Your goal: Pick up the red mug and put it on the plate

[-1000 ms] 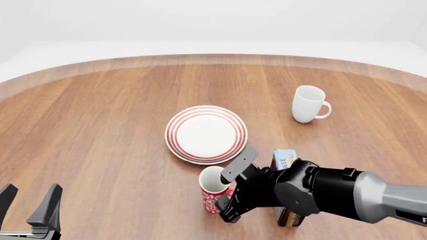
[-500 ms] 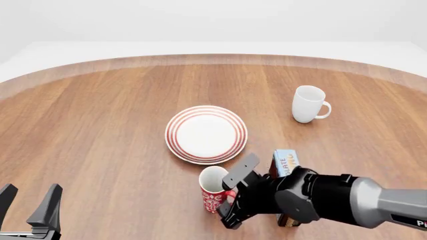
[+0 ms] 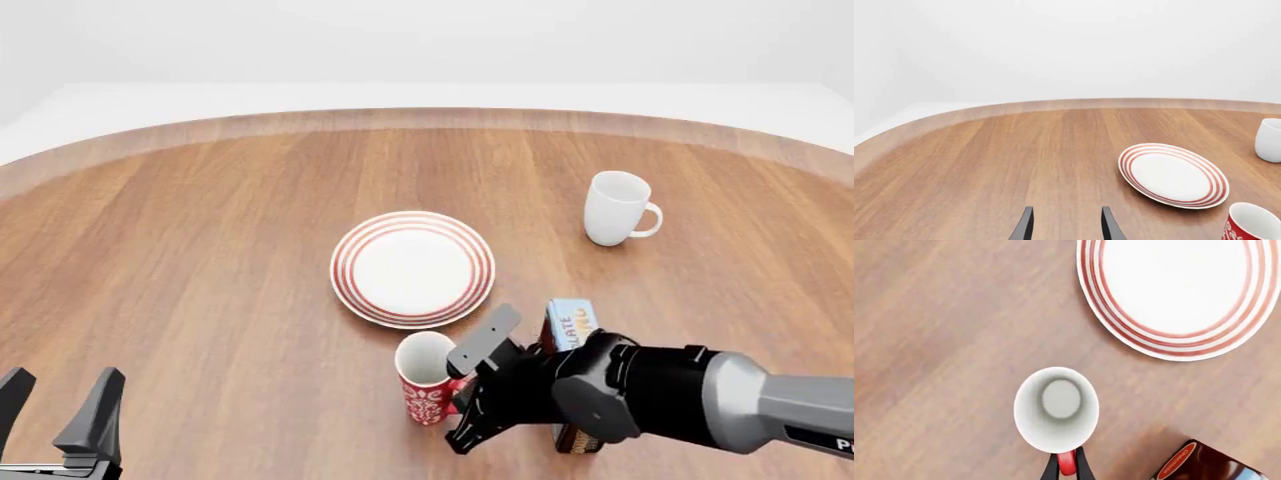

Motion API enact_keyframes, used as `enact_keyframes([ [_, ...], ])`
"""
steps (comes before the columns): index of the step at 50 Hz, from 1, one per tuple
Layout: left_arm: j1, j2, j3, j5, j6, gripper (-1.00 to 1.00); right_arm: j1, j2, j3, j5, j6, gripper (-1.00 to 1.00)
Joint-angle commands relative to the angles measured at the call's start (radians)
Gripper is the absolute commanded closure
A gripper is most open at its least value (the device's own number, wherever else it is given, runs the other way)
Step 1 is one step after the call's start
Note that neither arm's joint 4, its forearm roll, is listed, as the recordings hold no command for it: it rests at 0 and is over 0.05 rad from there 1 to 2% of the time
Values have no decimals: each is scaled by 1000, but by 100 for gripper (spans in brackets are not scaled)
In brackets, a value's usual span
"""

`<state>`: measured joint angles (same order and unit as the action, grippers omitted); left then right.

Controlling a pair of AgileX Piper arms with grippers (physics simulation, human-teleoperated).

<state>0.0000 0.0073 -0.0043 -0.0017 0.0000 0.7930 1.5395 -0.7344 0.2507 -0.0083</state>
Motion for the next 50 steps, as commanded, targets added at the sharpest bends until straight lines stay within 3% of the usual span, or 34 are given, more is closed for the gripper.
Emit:
enact_keyframes([
  [1, 0, 0, 0, 0, 0, -100, 7, -8, -17, 10, -13, 100],
  [27, 0, 0, 0, 0, 0, -100, 9, -86, -177, 169, -74, 100],
  [50, 0, 0, 0, 0, 0, -100, -57, -71, -389, 270, -109, 100],
])
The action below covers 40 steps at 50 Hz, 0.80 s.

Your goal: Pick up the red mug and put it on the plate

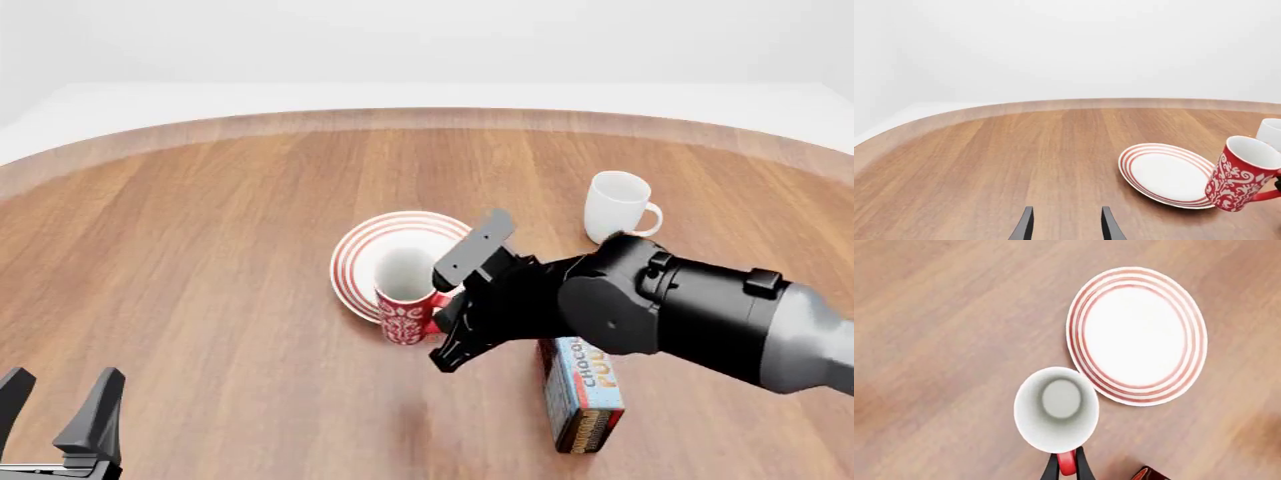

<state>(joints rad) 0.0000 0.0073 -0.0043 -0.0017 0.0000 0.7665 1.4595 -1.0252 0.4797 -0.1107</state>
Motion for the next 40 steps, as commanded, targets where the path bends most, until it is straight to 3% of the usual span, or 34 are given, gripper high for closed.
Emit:
enact_keyframes([
  [1, 0, 0, 0, 0, 0, -100, -28, 12, -108, 47, -2, 100],
  [9, 0, 0, 0, 0, 0, -100, -47, 48, -185, 64, -7, 100],
  [24, 0, 0, 0, 0, 0, -100, -133, 143, -295, 58, -69, 100],
  [40, 0, 0, 0, 0, 0, -100, -192, 238, -342, 10, -84, 100],
])
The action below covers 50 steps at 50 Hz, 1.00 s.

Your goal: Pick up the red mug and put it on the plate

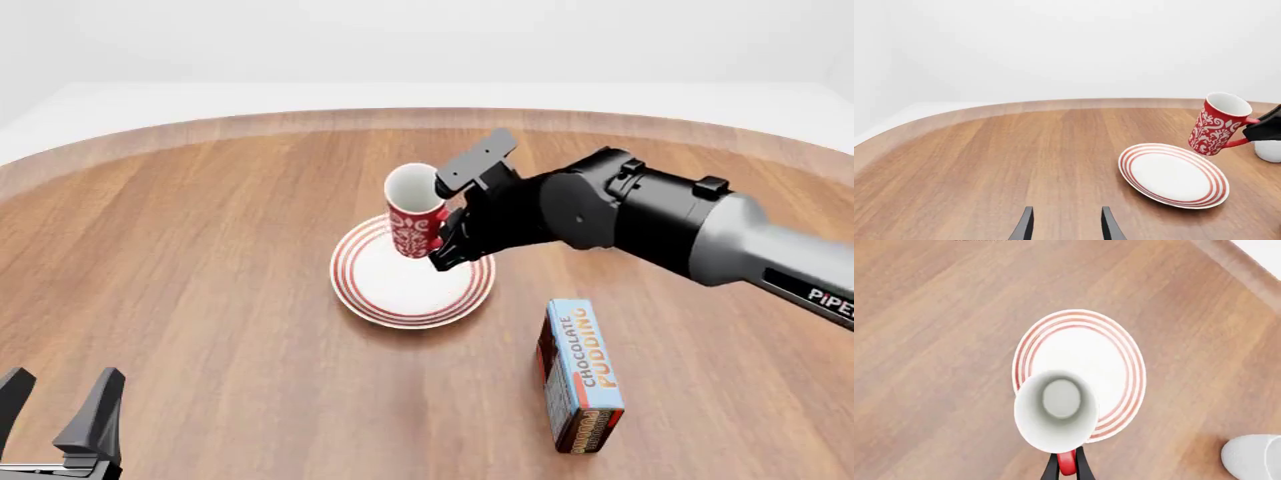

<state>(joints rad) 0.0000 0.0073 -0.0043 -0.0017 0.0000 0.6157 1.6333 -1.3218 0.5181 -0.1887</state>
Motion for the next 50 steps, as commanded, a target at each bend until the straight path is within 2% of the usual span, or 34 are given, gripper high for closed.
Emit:
enact_keyframes([
  [1, 0, 0, 0, 0, 0, -100, -47, 71, -52, -31, -4, 100],
  [17, 0, 0, 0, 0, 0, -100, -48, 159, -24, -120, 31, 100],
  [30, 0, 0, 0, 0, 0, -100, -43, 190, -22, -141, 46, 100],
  [50, 0, 0, 0, 0, 0, -100, -19, 241, 20, -227, 75, 100],
])
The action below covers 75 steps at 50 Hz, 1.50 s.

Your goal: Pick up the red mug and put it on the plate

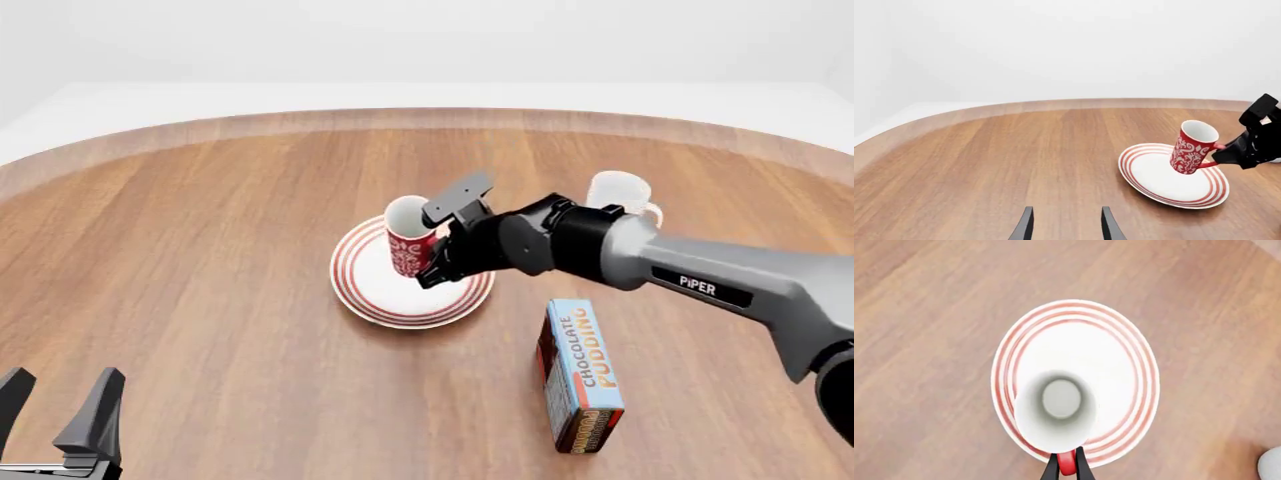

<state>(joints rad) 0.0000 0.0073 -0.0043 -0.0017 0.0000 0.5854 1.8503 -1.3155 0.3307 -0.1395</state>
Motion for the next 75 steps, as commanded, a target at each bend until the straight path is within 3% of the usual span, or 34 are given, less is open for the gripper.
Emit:
enact_keyframes([
  [1, 0, 0, 0, 0, 0, -100, 11, 28, 16, -44, 25, 100],
  [72, 0, 0, 0, 0, 0, -100, -2, 141, -2, -135, 45, 100],
  [73, 0, 0, 0, 0, 0, -100, -6, 143, -5, -135, 42, -100],
  [75, 0, 0, 0, 0, 0, -100, -9, 140, -7, -133, 41, -100],
])
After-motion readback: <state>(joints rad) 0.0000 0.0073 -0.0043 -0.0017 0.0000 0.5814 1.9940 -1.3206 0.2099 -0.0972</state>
